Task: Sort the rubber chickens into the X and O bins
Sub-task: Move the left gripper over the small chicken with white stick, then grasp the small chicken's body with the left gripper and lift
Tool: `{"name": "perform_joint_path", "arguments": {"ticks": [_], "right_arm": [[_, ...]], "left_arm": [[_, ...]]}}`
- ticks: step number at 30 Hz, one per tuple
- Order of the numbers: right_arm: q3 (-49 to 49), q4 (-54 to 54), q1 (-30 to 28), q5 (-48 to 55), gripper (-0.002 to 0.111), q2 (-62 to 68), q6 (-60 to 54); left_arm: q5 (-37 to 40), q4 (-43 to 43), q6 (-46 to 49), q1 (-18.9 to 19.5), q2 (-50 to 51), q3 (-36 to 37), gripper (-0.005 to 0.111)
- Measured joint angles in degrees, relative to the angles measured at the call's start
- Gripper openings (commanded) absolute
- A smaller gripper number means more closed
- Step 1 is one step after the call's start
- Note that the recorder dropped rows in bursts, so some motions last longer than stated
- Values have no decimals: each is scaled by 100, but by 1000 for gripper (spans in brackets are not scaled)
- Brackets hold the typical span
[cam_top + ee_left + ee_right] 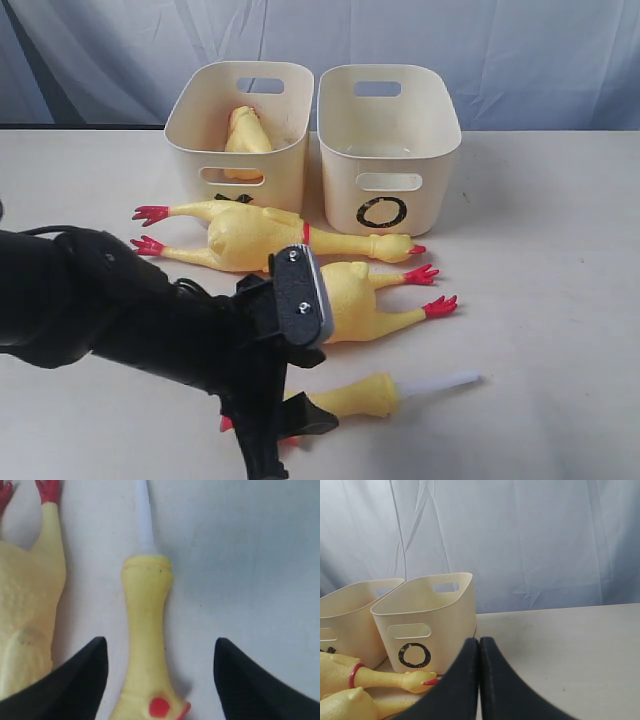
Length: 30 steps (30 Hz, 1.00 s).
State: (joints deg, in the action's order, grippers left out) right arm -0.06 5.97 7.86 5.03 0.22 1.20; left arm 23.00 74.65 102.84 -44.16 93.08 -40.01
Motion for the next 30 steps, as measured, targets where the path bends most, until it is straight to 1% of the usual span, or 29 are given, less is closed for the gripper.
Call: {"name": "perform_joint_path", "arguments": {"ticks": [8, 14, 30], "right_arm": [[0, 0, 0, 0, -1, 0, 0], [0, 0, 0, 0, -1, 0, 0], [0, 0, 0, 0, -1, 0, 0]], "left_arm": [[-94, 33, 0, -198, 709, -394, 59], [-115, 33, 0, -196, 1124, -564, 59], [-287, 55, 0, -209, 1492, -677, 58]]}}
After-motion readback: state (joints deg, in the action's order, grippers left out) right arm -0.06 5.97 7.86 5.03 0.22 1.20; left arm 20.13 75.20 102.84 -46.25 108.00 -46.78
